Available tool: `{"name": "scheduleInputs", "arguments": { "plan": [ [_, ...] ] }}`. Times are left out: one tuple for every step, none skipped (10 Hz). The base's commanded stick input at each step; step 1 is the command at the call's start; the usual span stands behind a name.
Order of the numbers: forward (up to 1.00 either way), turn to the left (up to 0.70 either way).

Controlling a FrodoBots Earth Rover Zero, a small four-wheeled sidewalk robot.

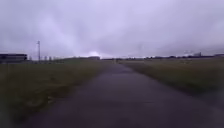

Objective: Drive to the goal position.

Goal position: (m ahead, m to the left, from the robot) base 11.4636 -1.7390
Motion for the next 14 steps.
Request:
{"name": "scheduleInputs", "arguments": {
  "plan": [
    [1.00, 0.00],
    [1.00, 0.00],
    [1.00, 0.00],
    [1.00, 0.00],
    [1.00, 0.00],
    [1.00, 0.00],
    [1.00, 0.00],
    [1.00, 0.00],
    [1.00, 0.00],
    [1.00, 0.00],
    [1.00, -0.36],
    [1.00, -0.38],
    [1.00, -0.40],
    [1.00, -0.27]
  ]
}}
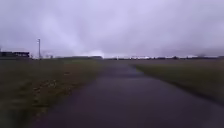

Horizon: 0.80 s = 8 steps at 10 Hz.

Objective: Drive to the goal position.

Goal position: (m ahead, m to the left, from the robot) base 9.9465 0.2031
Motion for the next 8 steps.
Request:
{"name": "scheduleInputs", "arguments": {
  "plan": [
    [1.00, -0.11],
    [1.00, 0.00],
    [1.00, 0.00],
    [1.00, 0.00],
    [1.00, 0.00],
    [1.00, 0.00],
    [1.00, 0.00],
    [1.00, 0.00]
  ]
}}
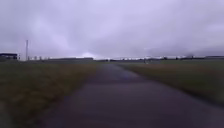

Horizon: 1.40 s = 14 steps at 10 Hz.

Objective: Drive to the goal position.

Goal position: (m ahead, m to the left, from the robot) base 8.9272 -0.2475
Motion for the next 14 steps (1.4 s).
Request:
{"name": "scheduleInputs", "arguments": {
  "plan": [
    [1.00, 0.00],
    [1.00, 0.00],
    [1.00, 0.00],
    [1.00, 0.00],
    [1.00, 0.00],
    [1.00, 0.00],
    [1.00, 0.00],
    [1.00, 0.00],
    [1.00, 0.00],
    [1.00, 0.00],
    [1.00, 0.00],
    [1.00, 0.00],
    [1.00, 0.00],
    [1.00, 0.00]
  ]
}}
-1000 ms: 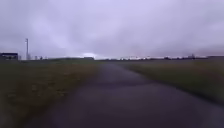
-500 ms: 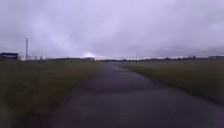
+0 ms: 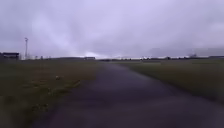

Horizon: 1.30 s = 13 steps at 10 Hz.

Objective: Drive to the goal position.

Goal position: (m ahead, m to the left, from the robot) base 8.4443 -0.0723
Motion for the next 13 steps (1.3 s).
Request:
{"name": "scheduleInputs", "arguments": {
  "plan": [
    [1.00, 0.00],
    [1.00, 0.00],
    [1.00, 0.00],
    [1.00, 0.00],
    [1.00, 0.00],
    [1.00, 0.00],
    [1.00, 0.00],
    [1.00, 0.00],
    [1.00, 0.00],
    [1.00, 0.00],
    [1.00, 0.00],
    [1.00, 0.00],
    [1.00, 0.00]
  ]
}}
